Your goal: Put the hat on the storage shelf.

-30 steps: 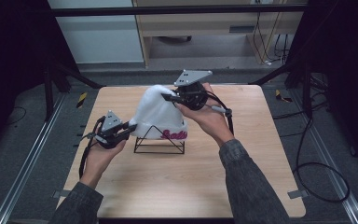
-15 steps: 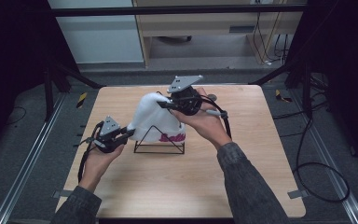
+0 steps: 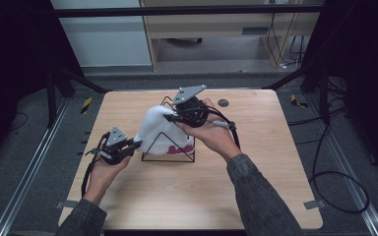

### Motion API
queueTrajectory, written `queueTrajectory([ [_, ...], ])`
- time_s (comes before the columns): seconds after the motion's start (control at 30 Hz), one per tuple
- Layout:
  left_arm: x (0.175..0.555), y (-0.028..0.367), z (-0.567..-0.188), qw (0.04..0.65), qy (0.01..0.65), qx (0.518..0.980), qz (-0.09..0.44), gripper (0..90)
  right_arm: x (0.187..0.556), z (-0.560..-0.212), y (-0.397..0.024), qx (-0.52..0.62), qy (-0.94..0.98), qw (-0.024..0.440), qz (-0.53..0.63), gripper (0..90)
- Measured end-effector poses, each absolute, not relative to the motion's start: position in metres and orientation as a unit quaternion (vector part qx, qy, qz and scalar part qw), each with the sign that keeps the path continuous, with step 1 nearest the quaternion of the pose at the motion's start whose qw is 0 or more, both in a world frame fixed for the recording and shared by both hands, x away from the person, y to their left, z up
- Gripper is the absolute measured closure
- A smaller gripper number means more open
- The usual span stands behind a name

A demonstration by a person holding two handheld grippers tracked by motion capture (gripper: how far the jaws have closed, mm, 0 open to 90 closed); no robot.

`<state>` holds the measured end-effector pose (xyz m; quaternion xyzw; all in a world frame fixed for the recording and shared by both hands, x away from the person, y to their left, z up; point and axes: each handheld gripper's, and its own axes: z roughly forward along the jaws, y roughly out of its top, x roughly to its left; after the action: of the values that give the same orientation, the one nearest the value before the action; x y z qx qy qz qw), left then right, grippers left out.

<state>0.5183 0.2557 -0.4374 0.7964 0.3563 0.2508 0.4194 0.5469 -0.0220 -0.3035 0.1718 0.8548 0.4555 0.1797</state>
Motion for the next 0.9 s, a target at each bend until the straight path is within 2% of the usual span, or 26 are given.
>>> queueTrajectory([
  [0.9,0.520,0.260,-0.459,0.399,0.358,0.814,0.222,74.4,0.547,-0.319,-0.006,0.191,0.878,0.170,0.405,80.9],
])
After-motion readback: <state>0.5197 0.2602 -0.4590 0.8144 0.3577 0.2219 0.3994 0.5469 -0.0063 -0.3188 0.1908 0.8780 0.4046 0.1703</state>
